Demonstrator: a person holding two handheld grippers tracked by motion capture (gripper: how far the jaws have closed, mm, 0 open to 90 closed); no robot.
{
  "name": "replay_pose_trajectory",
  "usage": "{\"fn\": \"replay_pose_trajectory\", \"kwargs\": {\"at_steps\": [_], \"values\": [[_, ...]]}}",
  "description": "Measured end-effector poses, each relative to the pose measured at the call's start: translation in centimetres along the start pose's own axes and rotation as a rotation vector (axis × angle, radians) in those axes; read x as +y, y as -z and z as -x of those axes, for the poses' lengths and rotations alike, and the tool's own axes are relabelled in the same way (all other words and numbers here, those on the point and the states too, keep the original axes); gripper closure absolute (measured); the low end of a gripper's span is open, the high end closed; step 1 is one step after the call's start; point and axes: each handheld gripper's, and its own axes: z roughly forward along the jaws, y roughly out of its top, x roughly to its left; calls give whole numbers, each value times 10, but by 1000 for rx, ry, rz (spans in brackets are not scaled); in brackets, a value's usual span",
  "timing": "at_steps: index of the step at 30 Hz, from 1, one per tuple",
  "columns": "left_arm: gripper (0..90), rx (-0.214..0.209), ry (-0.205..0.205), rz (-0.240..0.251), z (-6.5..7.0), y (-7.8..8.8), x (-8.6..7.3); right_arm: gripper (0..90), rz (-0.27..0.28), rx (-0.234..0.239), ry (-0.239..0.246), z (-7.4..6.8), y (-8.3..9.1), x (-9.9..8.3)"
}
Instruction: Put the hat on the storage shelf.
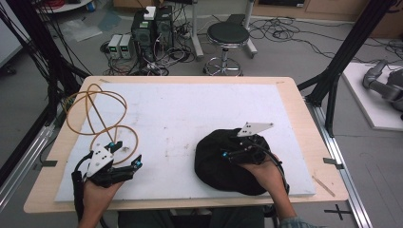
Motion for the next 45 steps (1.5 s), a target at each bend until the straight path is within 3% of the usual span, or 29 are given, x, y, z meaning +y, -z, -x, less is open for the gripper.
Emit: {"fn": "replay_pose_trajectory", "kwargs": {"at_steps": [7,10,17,27,34,42,45], "values": [[181,0,1,0,0,0,0,606,-6,-15,35,-4,1,0],[181,0,0,-1,0,0,0,645,-5,-17,46,-4,1,0],[182,1,3,2,0,1,0,801,34,-40,71,-6,6,-1],[182,11,-6,5,-1,4,0,824,113,-65,60,-2,17,4],[183,15,-2,8,-3,6,-1,824,190,-48,47,4,25,10],[184,10,-7,13,-2,7,0,824,249,-37,55,10,30,31],[184,9,-15,11,-2,8,0,824,296,-47,75,11,32,45]]}}
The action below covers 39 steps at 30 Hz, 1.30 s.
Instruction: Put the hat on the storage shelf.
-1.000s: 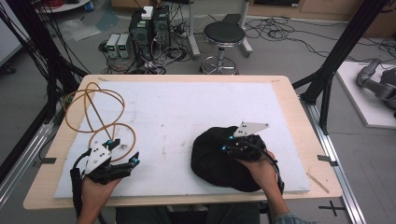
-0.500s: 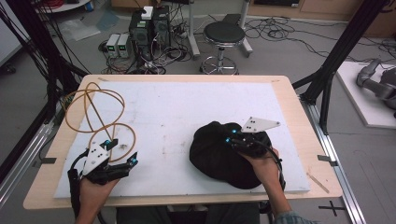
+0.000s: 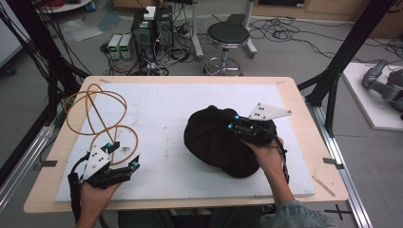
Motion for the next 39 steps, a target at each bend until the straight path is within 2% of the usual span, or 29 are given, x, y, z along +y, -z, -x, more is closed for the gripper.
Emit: {"fn": "replay_pose_trajectory", "kwargs": {"at_steps": [3,7,13,22,27,30,39], "values": [[184,0,2,2,0,1,0,825,17,-2,-2,1,-1,7],[184,-1,3,2,-1,2,0,825,66,7,1,5,-6,27],[184,-6,-7,6,1,2,1,825,107,25,4,4,-13,47],[185,-12,-9,14,1,4,0,824,155,65,56,-5,-37,86],[185,-18,-13,15,2,6,0,824,173,92,56,-9,-47,99],[185,-24,-18,13,4,7,-1,822,187,120,65,-16,-59,112],[187,-16,-19,15,4,18,-3,820,226,146,54,-26,-83,129]]}}
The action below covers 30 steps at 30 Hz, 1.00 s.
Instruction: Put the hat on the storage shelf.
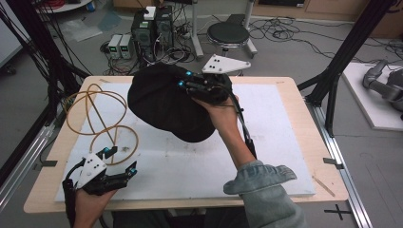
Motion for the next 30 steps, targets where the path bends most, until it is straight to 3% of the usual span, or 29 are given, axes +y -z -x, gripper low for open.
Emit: {"fn": "replay_pose_trajectory", "kwargs": {"at_steps": [9,19,30], "values": [[188,8,9,3,0,9,-3,820,65,34,-45,-8,-32,12],[188,-13,-5,-8,4,6,-3,820,91,89,-39,-24,-61,25],[188,-36,-6,0,5,6,-2,819,77,142,-14,-42,-89,34]]}}
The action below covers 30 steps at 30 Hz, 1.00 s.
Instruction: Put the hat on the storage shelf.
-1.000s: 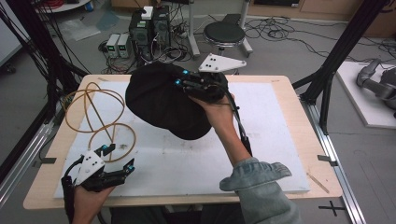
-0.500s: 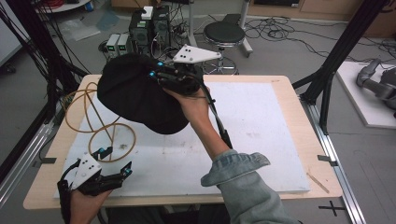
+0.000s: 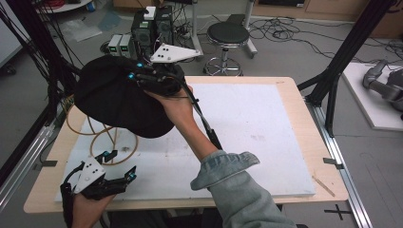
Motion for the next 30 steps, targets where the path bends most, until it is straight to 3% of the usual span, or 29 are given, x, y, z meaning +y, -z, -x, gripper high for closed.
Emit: {"fn": "replay_pose_trajectory", "kwargs": {"at_steps": [30], "values": [[189,1,-12,-4,1,12,-3,810,-64,89,-3,-6,-61,-10]]}}
